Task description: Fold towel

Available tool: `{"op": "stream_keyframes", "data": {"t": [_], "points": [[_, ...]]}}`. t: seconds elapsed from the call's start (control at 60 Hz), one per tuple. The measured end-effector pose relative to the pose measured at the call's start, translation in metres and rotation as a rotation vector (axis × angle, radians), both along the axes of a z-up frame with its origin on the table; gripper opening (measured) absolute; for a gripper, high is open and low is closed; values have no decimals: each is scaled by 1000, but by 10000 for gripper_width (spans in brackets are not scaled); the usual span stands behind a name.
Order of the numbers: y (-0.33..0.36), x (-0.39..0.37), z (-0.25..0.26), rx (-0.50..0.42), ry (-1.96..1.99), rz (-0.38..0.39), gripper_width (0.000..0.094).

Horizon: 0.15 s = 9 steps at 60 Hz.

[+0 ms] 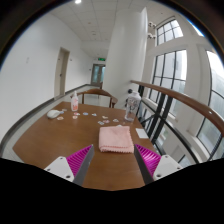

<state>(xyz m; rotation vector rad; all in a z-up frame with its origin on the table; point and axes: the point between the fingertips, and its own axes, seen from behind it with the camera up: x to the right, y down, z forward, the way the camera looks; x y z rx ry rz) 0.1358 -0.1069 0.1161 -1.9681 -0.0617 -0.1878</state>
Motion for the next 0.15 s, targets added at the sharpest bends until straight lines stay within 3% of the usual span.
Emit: {"op": "stream_keyframes", "data": {"t": [0.15], "points": [[-21, -7, 3, 12, 53, 4, 851]]}}
